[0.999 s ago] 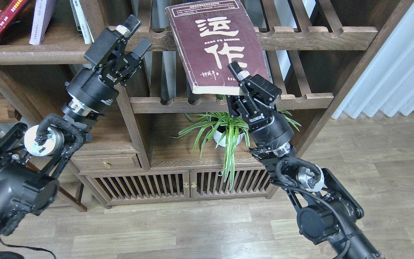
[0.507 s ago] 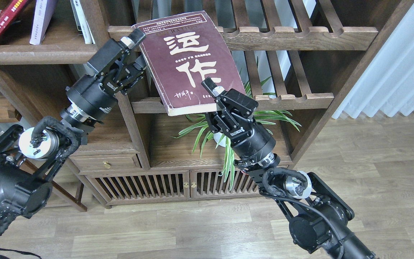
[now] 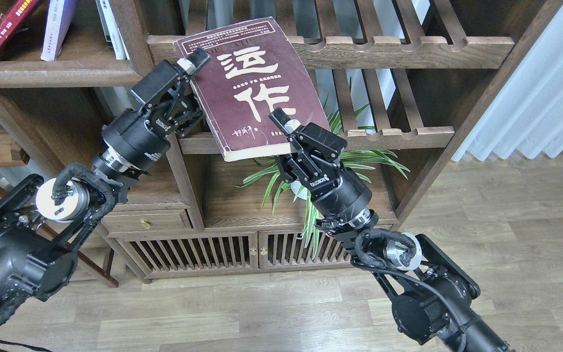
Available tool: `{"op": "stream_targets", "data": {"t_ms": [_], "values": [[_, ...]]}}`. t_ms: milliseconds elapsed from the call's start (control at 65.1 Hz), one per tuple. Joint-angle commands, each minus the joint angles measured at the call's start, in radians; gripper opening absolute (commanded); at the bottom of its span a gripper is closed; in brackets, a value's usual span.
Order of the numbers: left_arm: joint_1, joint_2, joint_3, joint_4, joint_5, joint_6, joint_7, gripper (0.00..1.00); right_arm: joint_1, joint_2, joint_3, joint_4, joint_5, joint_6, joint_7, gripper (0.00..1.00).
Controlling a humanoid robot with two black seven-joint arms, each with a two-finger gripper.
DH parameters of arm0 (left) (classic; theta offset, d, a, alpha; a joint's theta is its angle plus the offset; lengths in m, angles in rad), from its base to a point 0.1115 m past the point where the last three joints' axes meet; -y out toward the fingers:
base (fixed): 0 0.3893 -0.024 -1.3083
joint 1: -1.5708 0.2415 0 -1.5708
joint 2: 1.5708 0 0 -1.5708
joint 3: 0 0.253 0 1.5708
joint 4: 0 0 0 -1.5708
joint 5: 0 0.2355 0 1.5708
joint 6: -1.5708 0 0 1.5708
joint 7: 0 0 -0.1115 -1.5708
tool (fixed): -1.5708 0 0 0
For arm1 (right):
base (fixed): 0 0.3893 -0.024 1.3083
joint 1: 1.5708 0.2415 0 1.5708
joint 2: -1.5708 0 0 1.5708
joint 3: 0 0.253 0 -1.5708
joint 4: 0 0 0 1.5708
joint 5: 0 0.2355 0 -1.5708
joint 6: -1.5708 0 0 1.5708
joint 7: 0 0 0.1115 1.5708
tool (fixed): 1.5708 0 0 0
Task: Organize books on shelf
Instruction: 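Hold the maroon book upright between both grippers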
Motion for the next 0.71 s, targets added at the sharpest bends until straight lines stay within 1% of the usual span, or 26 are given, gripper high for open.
{"op": "stream_targets", "data": {"t_ms": [0,154,184,277,354,446,461,492,538,584,692], "values": [[-0.005,-0.001,-0.001,-0.003,-0.003,0.01,0.001,0.77,-0.002,0.0,-0.001,-0.002,-0.002,0.0,-0.001,0.06],[-0.007,0.004,0.001,-0.005,-0.003,0.011,0.003,0.71,-0.002,0.0,-0.002,-0.002,-0.004,0.0,-0.001,0.06],[-0.007,0.006,0.001,-0.005,-0.003,0.01,0.007,0.69,-0.002,0.0,-0.002,-0.002,-0.004,0.0,-0.001,0.06],[-0.007,0.006,0.001,-0.019,-0.017,0.01,0.027,0.58,0.0,0.0,-0.001,-0.002,-0.005,0.0,-0.001,0.06],[-0.007,0.007,0.002,-0.028,-0.041,0.01,0.046,0.5,0.0,0.0,-0.002,-0.002,-0.005,0.0,-0.001,0.06],[-0.007,0.009,0.004,-0.034,-0.046,0.011,0.066,0.47,0.0,0.0,-0.002,-0.002,-0.007,0.0,-0.001,0.07],[-0.007,0.012,0.004,-0.037,-0.046,0.013,0.069,0.43,0.002,0.0,-0.007,-0.002,-0.007,0.0,-0.001,0.07],[-0.007,0.012,0.004,-0.037,-0.048,0.013,0.069,0.4,0.003,0.0,-0.01,-0.002,-0.007,0.0,-0.001,0.07],[-0.005,0.021,0.002,-0.037,-0.054,0.011,0.069,0.31,0.003,0.0,-0.014,-0.002,-0.007,0.0,-0.001,0.07],[-0.004,0.03,0.001,-0.037,-0.064,0.01,0.069,0.24,0.003,0.0,-0.014,-0.002,-0.008,0.0,-0.001,0.07],[-0.004,0.036,-0.002,-0.037,-0.078,0.01,0.07,0.19,0.003,0.0,-0.014,-0.002,-0.007,0.0,-0.003,0.07]]}}
